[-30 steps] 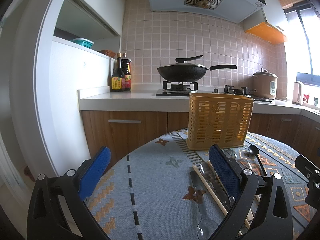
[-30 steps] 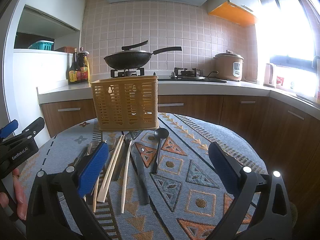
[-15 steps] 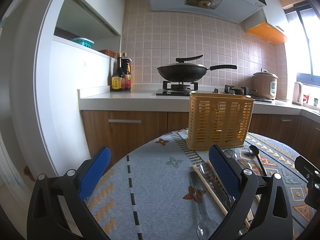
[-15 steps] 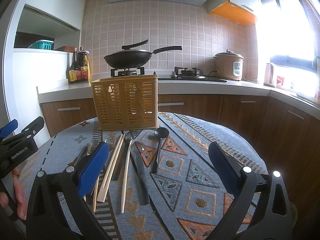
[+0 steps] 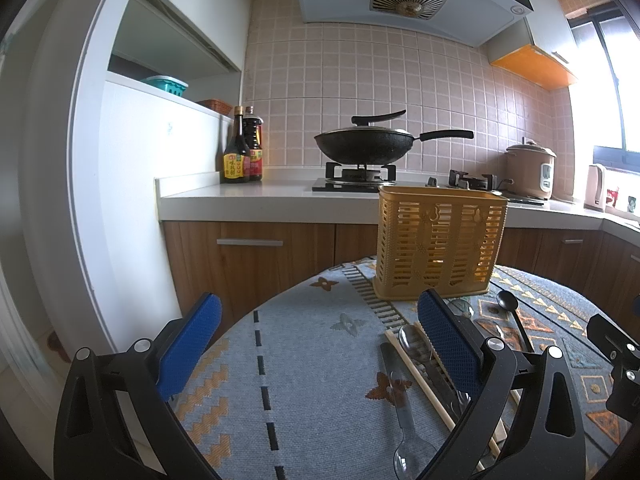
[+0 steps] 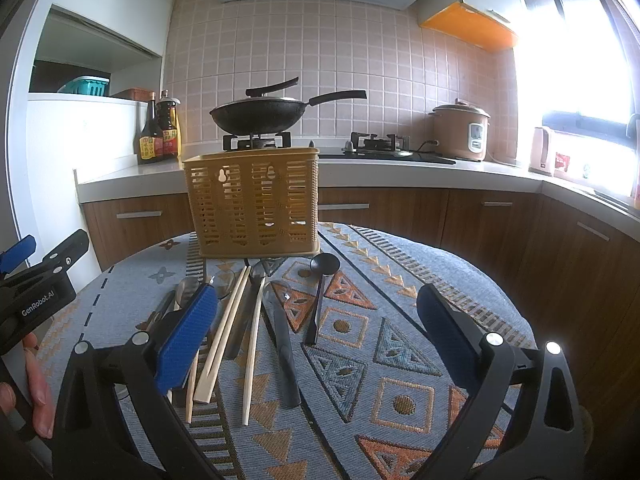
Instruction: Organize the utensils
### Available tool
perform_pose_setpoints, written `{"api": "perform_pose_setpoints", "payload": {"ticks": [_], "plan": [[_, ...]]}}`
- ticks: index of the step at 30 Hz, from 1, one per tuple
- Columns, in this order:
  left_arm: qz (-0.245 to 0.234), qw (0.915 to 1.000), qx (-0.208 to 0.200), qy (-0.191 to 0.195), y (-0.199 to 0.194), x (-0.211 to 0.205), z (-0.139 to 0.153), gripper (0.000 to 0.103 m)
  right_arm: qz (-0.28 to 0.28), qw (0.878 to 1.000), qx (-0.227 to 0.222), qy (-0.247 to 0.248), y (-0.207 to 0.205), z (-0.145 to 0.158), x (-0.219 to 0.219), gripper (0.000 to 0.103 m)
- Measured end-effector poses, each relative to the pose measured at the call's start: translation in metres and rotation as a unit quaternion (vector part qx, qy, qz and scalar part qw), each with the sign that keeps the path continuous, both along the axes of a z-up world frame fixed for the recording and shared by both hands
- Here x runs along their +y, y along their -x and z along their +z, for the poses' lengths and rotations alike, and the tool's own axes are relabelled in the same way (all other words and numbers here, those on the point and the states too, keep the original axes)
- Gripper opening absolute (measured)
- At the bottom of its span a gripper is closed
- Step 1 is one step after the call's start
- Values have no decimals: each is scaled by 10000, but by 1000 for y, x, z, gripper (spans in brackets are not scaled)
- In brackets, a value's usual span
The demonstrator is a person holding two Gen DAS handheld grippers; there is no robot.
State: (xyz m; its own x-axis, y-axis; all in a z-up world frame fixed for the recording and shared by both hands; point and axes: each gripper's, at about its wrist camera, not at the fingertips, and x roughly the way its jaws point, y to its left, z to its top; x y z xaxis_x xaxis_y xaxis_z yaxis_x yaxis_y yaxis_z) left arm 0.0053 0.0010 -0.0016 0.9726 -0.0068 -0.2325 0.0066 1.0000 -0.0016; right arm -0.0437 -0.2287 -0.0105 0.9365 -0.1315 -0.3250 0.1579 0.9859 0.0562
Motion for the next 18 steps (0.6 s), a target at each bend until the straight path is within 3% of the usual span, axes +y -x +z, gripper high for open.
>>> {"api": "perform_pose_setpoints", "payload": {"ticks": [6, 11, 15, 18], "plan": [[-3, 10000, 6, 8, 0, 1, 0, 96, -47, 10000, 18, -30, -1, 0, -1, 95], [-246, 9991, 130, 335, -2, 11, -1, 95, -549, 9982, 238, -58, -6, -1, -8, 95], [-782, 9934, 528, 646, -13, 18, -5, 90, -852, 9953, 463, -85, -14, -4, -13, 95], [-1085, 9866, 1125, 468, -28, 14, -7, 78, -747, 9959, 479, -157, -15, -5, -16, 95]]}}
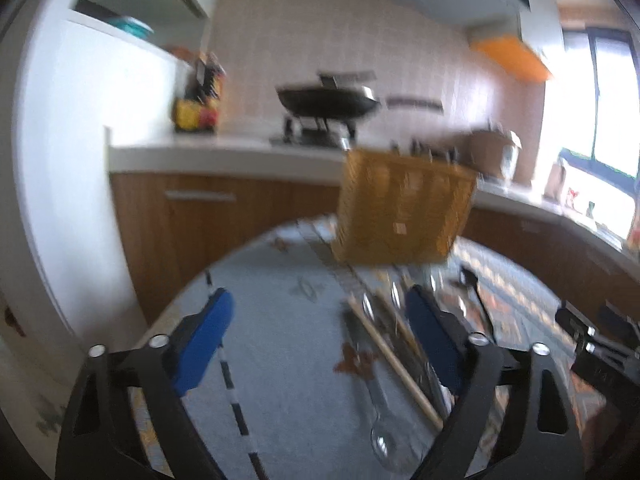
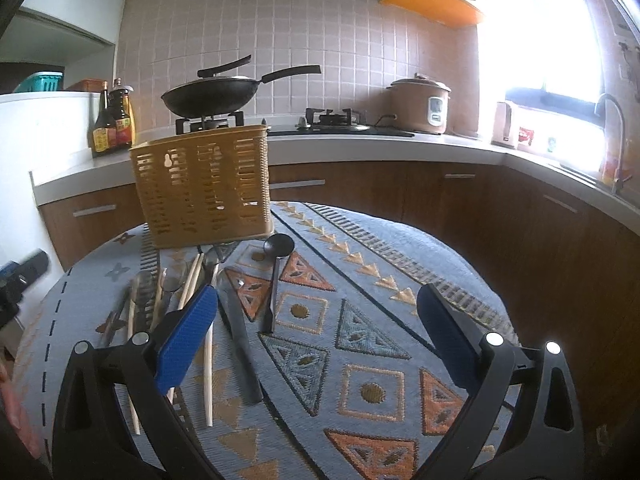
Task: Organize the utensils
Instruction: 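Lower both tools toward the loose utensils beside the yellow basket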
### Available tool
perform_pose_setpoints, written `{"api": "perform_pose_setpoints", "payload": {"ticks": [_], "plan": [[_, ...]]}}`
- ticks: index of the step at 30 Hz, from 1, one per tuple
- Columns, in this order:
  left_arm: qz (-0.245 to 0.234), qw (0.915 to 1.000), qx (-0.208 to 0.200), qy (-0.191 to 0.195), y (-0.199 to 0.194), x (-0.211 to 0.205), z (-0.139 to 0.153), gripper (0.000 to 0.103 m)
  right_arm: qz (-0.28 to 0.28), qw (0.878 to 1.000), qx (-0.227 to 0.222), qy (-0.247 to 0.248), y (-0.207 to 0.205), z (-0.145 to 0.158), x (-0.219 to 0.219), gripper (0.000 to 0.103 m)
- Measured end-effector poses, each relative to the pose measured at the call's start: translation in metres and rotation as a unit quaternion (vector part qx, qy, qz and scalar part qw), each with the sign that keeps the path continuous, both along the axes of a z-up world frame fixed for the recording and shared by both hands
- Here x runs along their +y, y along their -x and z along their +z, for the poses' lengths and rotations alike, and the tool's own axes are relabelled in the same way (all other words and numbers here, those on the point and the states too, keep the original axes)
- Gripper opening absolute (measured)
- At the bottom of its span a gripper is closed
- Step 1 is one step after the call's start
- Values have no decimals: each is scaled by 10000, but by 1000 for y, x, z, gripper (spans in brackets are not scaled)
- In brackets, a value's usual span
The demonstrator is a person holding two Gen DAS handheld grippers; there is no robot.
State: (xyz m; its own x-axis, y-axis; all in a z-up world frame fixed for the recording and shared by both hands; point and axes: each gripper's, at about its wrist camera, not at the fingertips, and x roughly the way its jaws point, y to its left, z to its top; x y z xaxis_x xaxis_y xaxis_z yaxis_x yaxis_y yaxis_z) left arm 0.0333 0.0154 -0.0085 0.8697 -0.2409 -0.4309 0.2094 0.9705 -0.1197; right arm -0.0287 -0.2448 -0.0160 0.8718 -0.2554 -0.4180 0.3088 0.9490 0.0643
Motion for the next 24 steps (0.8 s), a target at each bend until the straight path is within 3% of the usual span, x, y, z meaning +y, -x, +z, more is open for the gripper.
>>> {"api": "perform_pose_setpoints", "payload": {"ticks": [4, 8, 11, 15, 18, 20, 22, 24], "plan": [[-674, 9908, 1170, -110, -28, 0, -7, 60, 252, 9995, 185, -50, -6, -3, 2, 95], [-1344, 9660, 2204, -150, -47, -3, -21, 49, 713, 9959, 538, -167, -18, -6, 5, 95], [-1776, 9494, 2589, -87, -58, -9, -24, 47, 1053, 9895, 948, -288, -30, -4, 1, 95], [-2212, 9172, 3307, -185, -71, -27, -34, 47, 1324, 9795, 1445, -461, -53, 15, -15, 95], [-2178, 9037, 3643, -561, -79, -37, -44, 28, 1107, 9753, 1873, -384, -76, 27, -26, 95], [-2102, 8983, 3769, -822, -83, -44, -51, 26, 1126, 9673, 2245, -346, -92, 29, -30, 94], [-2089, 8972, 3773, -953, -85, -50, -51, 26, 1248, 9559, 2603, -536, -114, 29, -36, 83], [-2054, 8974, 3749, -1094, -88, -57, -53, 26, 1356, 9418, 2946, -888, -138, 25, -45, 60]]}}
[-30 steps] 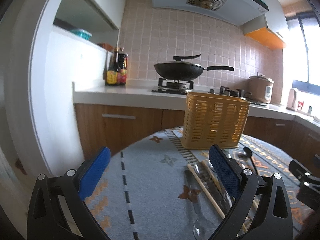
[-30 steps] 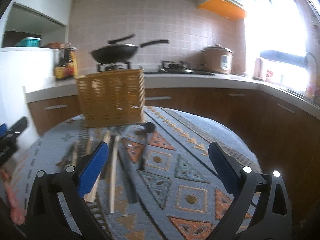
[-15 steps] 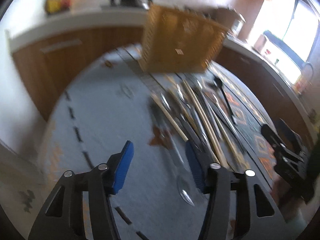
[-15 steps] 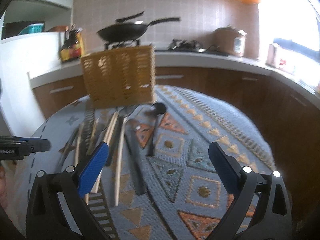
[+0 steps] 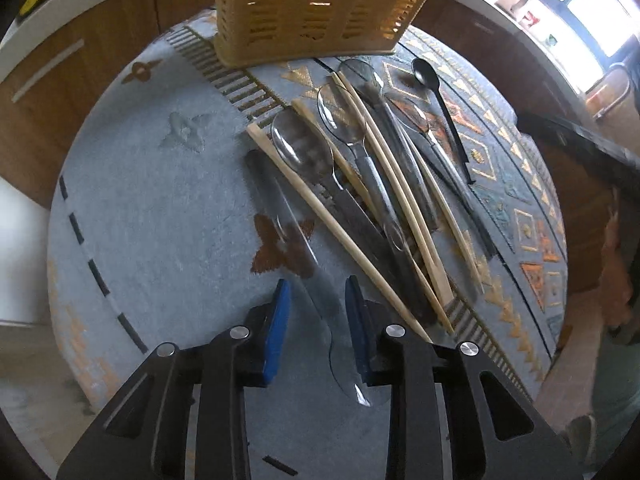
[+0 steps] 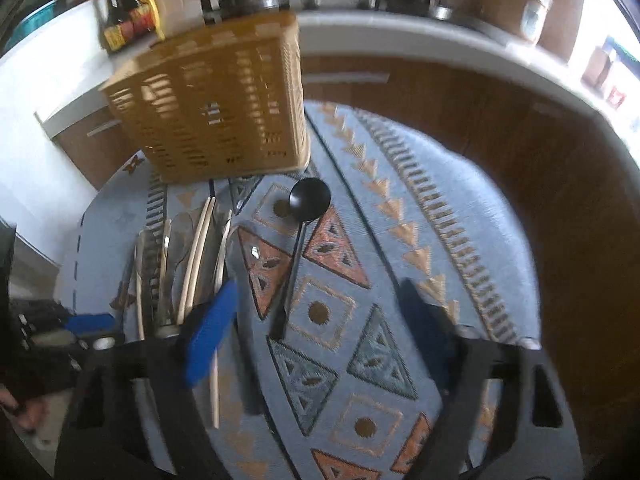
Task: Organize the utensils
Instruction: 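Lower both tools toward the loose utensils beside the yellow basket, then grasp a clear plastic spoon with the left tool while the right tool grasps the black spoon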
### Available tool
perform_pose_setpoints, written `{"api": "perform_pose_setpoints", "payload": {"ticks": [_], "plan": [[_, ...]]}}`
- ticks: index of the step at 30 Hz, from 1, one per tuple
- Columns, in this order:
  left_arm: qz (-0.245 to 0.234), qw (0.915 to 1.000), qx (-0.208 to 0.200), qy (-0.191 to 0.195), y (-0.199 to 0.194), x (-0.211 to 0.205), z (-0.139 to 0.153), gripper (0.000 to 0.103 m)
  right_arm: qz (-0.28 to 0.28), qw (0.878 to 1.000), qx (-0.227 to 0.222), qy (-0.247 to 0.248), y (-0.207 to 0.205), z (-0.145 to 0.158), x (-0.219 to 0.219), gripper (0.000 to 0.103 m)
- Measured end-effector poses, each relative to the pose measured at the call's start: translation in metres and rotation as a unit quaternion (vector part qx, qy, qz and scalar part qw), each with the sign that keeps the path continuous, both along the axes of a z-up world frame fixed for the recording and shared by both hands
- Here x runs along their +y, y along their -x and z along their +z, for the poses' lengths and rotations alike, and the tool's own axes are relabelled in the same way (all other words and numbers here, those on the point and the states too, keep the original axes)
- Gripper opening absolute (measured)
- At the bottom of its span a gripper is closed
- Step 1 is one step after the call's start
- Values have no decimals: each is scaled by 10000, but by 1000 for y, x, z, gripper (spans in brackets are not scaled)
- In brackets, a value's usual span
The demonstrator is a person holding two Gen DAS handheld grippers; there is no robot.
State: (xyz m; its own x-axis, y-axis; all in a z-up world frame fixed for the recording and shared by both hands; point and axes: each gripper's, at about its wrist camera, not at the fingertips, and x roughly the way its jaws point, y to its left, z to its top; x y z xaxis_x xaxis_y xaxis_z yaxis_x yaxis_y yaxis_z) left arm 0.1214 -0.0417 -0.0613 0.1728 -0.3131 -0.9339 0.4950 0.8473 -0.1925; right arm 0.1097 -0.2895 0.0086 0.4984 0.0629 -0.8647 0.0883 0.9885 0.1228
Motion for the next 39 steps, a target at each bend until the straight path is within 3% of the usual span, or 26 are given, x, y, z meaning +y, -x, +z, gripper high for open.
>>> {"api": "perform_pose_setpoints", "payload": {"ticks": [1, 5, 6, 9, 13, 16, 17, 23, 28, 31, 34, 39], "plan": [[-14, 10000, -41, -75, -1, -3, 1, 26, 6, 9999, 126, -94, -9, -2, -3, 54], [32, 9986, -330, -404, 3, -11, 3, 17, 81, 9967, 703, -393, -52, -21, -10, 47], [22, 9984, -375, -425, 5, -12, 3, 17, 99, 9956, 831, -423, -62, -28, -8, 41], [93, 9988, -362, -329, 4, -11, 3, 15, 76, 9930, 1095, -434, -79, -43, -6, 37], [200, 9991, -331, -182, 0, -2, 3, 11, 99, 9929, 1148, -309, -93, -52, 0, 28], [257, 9992, -282, -92, -6, 7, 4, 10, 177, 9936, 1114, -16, -98, -51, 7, 14], [278, 9991, -303, -88, -6, 7, 4, 9, 219, 9934, 1122, -2, -100, -51, 9, 6], [460, 9980, -417, -84, -17, 20, 11, 4, 467, 9911, 1248, 37, -75, -54, 13, 5], [544, 9982, -266, -14, -29, 30, 8, 4, 562, 9889, 1365, 183, -52, -60, 10, 5], [511, 9983, -247, -120, -34, 33, 8, 10, 597, 9880, 1417, 109, -45, -65, 6, 5], [481, 9982, -289, -232, -34, 36, 12, 30, 654, 9867, 1487, 47, -45, -68, -3, 6], [203, 9983, -133, -536, -36, 19, 7, 30, 823, 9836, 1596, 183, -43, -61, -2, 7]]}}
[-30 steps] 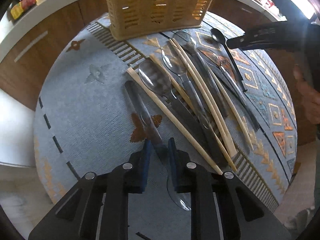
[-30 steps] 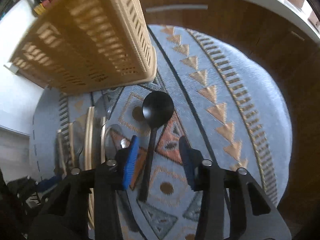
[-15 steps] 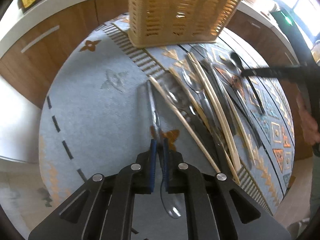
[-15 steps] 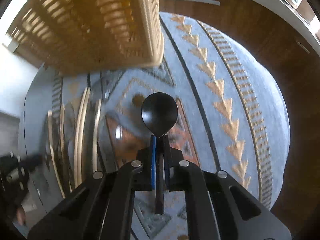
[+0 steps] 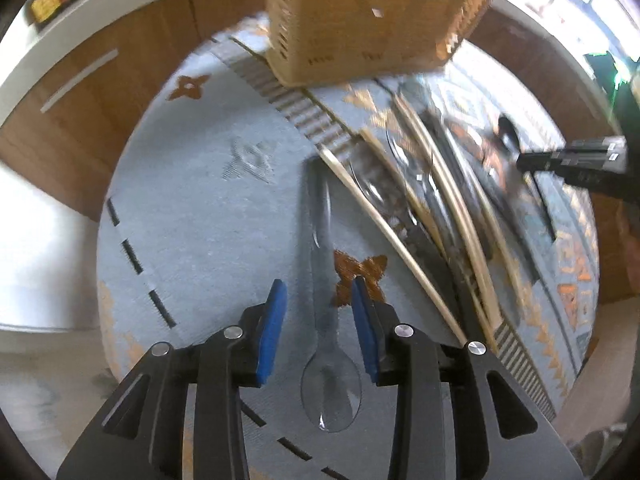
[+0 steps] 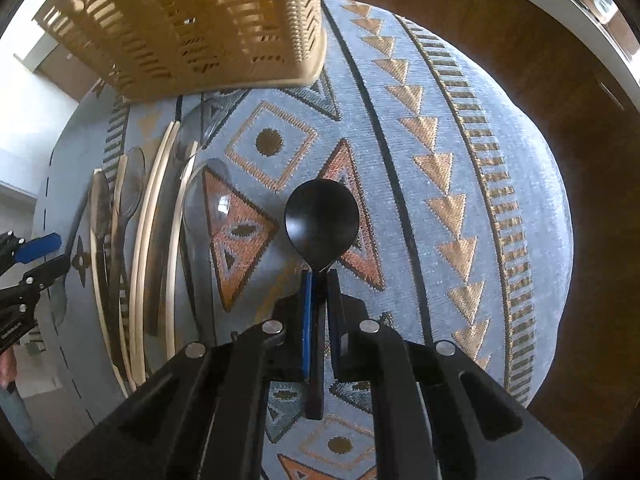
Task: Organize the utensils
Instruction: 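Grasp a clear plastic spoon with the left tool while the right tool grasps the black spoon, then lift both held spoons and carry them over the yellow basket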
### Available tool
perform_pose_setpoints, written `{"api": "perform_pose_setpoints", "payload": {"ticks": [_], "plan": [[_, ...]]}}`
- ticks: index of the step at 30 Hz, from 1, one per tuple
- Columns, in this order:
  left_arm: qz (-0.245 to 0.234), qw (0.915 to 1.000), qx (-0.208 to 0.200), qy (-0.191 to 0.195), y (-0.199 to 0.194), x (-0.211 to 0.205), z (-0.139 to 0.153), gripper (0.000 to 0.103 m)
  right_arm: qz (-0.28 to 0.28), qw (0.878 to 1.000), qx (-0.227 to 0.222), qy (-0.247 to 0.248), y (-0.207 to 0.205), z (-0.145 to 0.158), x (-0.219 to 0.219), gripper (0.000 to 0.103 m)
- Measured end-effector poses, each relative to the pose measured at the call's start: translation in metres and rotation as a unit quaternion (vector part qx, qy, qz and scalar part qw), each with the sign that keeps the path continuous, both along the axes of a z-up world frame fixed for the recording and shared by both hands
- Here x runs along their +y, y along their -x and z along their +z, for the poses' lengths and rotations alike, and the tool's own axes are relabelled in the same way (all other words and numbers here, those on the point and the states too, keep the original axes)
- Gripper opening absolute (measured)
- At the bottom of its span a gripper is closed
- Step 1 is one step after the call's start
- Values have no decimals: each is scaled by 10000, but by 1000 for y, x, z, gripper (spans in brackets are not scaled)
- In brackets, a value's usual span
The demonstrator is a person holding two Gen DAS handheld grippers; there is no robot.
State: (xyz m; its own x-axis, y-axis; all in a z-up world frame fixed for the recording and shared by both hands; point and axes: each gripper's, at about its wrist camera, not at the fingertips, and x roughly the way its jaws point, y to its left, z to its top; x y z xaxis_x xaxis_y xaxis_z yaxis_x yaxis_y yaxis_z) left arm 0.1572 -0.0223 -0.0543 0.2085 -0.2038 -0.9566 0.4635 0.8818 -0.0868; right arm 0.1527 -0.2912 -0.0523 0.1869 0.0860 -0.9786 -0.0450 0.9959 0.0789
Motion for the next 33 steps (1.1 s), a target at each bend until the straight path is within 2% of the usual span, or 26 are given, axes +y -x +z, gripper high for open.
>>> {"api": "perform_pose_setpoints", "payload": {"ticks": [3, 5, 6, 10, 12, 15, 18, 22, 25, 27, 31, 33], "plan": [[-256, 9982, -82, -528, 0, -17, -1, 25, 195, 9997, 100, 143, -2, -1, 5, 7], [-341, 9966, -94, -741, 0, -22, 0, 21, 262, 9993, 154, 230, -7, -4, 15, 7], [-390, 9962, -85, -775, -1, -25, 1, 13, 264, 9992, 174, 257, -8, -5, 17, 7], [-359, 9954, -273, -842, 2, -31, 5, 10, 376, 9981, 98, 474, -7, -6, 32, 5], [-286, 9966, -409, -662, 12, -33, 8, 10, 420, 9987, 43, 282, -2, -5, 38, 5], [-41, 9973, -728, -56, 24, -19, 26, 10, 484, 9979, -392, -157, 11, 7, 35, 5], [198, 9909, -1204, 567, 37, -5, 54, 10, 522, 9930, -884, -577, 25, 23, 29, 5], [427, 9688, -2104, 1243, 48, 4, 97, 10, 612, 9813, -1665, -743, 39, 49, 33, 5], [533, 9546, -2434, 1632, 43, 3, 118, 10, 654, 9702, -2111, -990, 41, 65, 36, 5], [608, 9402, -2765, 1891, 43, 1, 132, 10, 717, 9584, -2557, -1045, 46, 80, 41, 5], [722, 9014, -3461, 2500, 40, 0, 163, 10, 632, 9349, -3286, -1179, 55, 115, 34, 5], [827, 8884, -3760, 2501, 31, -10, 178, 10, 455, 9200, -3670, -1299, 52, 134, 30, 5]]}}
